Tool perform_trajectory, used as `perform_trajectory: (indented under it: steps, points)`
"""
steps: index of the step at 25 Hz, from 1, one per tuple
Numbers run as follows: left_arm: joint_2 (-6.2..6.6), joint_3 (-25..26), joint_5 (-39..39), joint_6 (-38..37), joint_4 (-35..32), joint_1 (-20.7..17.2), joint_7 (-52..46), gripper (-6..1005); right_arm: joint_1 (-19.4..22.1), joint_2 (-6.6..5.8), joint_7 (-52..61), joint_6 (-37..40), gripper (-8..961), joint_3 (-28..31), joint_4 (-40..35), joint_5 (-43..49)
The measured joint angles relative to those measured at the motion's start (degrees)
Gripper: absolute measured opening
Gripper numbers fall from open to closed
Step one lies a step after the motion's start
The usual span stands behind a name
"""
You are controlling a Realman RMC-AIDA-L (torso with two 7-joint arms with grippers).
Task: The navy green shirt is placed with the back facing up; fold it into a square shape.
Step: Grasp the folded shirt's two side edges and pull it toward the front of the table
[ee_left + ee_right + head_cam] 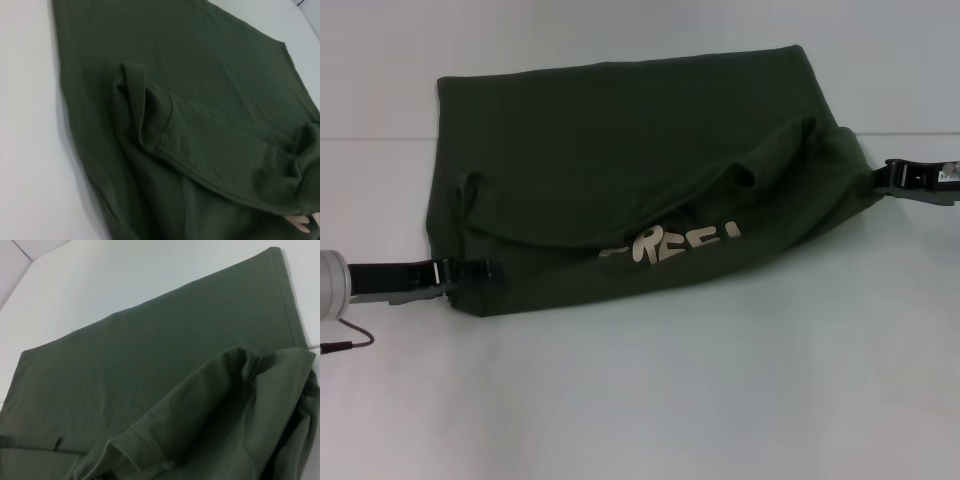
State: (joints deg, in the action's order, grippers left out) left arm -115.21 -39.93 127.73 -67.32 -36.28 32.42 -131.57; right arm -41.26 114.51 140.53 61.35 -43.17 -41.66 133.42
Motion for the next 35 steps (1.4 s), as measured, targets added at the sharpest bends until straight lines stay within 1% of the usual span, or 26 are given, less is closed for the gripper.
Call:
perform_trajectory:
  steps: [2,6,13,18,22,24,26,27,28,29,31,32,35]
  points:
    - [-0.05,-0.5,0.2,0.3,-0.3,0.0,-0.2,806,0.0,0.01,0.0,0.0,22,0.0,0.0,0.0]
    - [-0.32,-0.9,1.4,0.5,-0.7,0.2,-0.4,724,0.0,0.17,0.0,0.0,22,0.1,0.0,-0.1]
    - [-0.37,-1.0,1.5,0.5,-1.2,0.0,-0.4,580,0.0,0.18,0.0,0.0,21,0.1,0.0,-0.1]
    - [-0.32,-1.0,1.5,0.4,-1.3,-0.1,-0.4,331,0.0,0.18,0.0,0.1,21,0.1,0.1,-0.1]
    - [0.00,-1.2,1.5,0.2,-1.4,-0.1,-0.4,178,0.0,0.17,0.0,0.2,22,0.1,0.1,-0.1]
    - [0.42,-1.2,1.5,-0.5,-1.4,0.0,-0.4,102,0.0,0.13,0.0,0.2,22,0.1,0.1,-0.1]
    - [1.47,-0.9,1.2,-2.4,-0.8,0.4,-0.2,16,0.1,0.07,0.0,0.5,22,0.2,0.1,-0.1]
    - [2.59,-0.5,0.9,-4.0,-0.2,0.8,-0.2,16,0.2,-0.01,0.0,0.6,22,0.2,0.1,-0.1]
    - [3.25,0.0,0.8,-5.2,0.4,1.1,-0.2,16,0.2,-0.08,0.0,0.7,22,0.3,0.1,-0.1]
    - [4.25,1.2,0.7,-6.6,1.3,1.6,-0.3,16,0.3,-0.18,0.0,0.8,21,0.5,0.1,-0.1]
    - [5.55,3.7,0.6,-8.5,2.5,2.2,-0.4,15,0.5,-0.30,0.0,1.0,21,0.7,0.0,-0.3]
    - [5.91,5.0,0.7,-9.3,2.8,2.4,-0.5,15,0.6,-0.32,0.0,1.1,21,0.8,-0.2,-0.5]
    - [6.21,6.5,1.0,-9.7,2.9,2.5,-1.3,15,1.0,-0.34,0.0,1.3,21,0.9,-0.4,-0.8]
